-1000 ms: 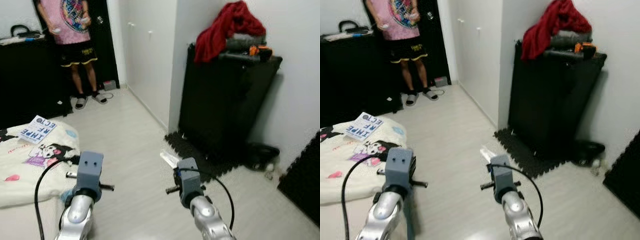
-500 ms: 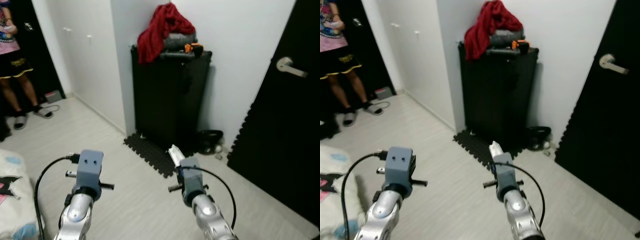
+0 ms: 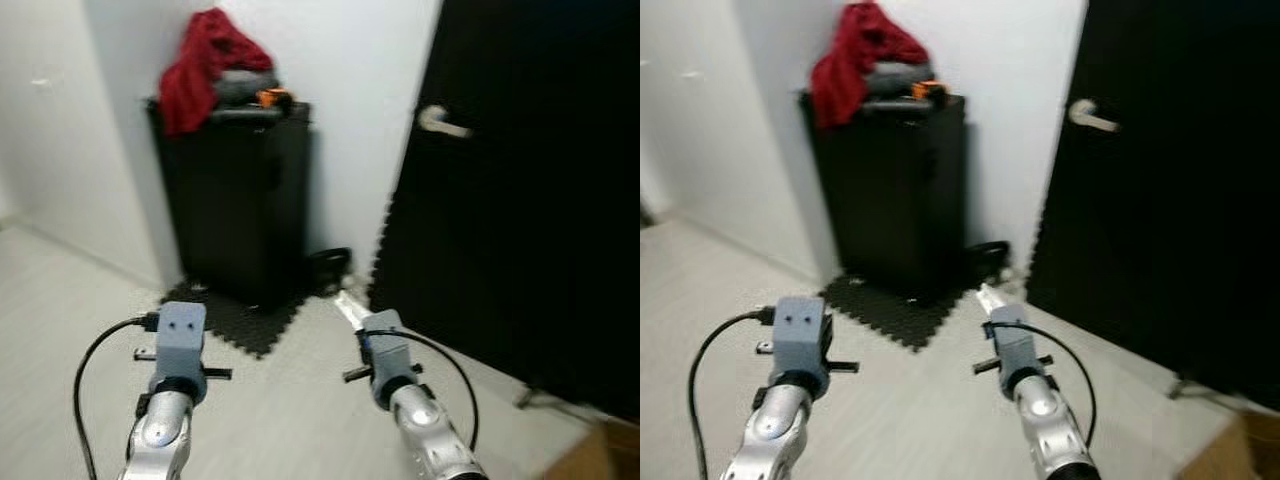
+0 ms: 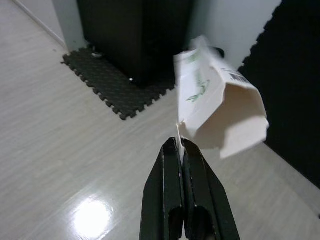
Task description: Clean up the room
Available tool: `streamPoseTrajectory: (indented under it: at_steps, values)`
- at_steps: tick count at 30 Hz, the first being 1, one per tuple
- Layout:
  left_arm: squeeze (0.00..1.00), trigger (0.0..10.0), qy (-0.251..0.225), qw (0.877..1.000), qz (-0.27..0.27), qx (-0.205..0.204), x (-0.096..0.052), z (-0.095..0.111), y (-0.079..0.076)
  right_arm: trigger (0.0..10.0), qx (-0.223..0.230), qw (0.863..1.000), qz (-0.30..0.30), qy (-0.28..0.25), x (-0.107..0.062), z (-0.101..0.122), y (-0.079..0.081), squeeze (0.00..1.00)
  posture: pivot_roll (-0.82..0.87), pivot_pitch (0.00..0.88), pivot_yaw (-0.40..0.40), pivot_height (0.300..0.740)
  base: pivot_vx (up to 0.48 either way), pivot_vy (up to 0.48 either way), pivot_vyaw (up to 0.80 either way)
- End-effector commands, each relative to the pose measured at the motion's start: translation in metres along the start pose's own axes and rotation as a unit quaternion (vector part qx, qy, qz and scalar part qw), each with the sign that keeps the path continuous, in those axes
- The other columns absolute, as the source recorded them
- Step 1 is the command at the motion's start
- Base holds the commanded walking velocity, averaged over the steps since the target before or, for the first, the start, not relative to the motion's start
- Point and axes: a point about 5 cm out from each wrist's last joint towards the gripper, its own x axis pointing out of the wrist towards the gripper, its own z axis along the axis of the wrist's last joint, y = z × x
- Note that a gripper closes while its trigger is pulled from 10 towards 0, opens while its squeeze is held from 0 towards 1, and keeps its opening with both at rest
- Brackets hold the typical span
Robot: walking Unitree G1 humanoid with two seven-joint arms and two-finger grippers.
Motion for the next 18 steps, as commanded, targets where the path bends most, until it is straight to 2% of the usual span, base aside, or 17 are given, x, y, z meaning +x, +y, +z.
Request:
streamPoseTrajectory:
  at_steps: [1,10,18]
  values:
    - [0.00,10.0,0.004,1.000,0.004,-0.008,-0.0004,-0.0023,-0.0017,10.0,-0.006,1.000,0.002,-0.001,0.0005,0.0008,-0.0017,0.00,-0.08,0.000,-0.021,0.738,0.000,0.000,-0.80]
    - [0.00,10.0,0.005,1.000,0.008,-0.013,-0.0008,-0.0037,-0.0031,10.0,-0.011,1.000,0.003,0.000,0.0008,0.0014,-0.0039,0.00,-0.08,0.000,-0.023,0.738,0.000,0.000,-0.80]
    - [0.00,10.0,0.005,1.000,0.009,-0.009,0.0002,-0.0037,0.0019,10.0,0.000,1.000,-0.004,0.008,0.0009,-0.0032,-0.0025,0.00,-0.07,0.000,-0.013,0.738,0.000,0.000,-0.80]
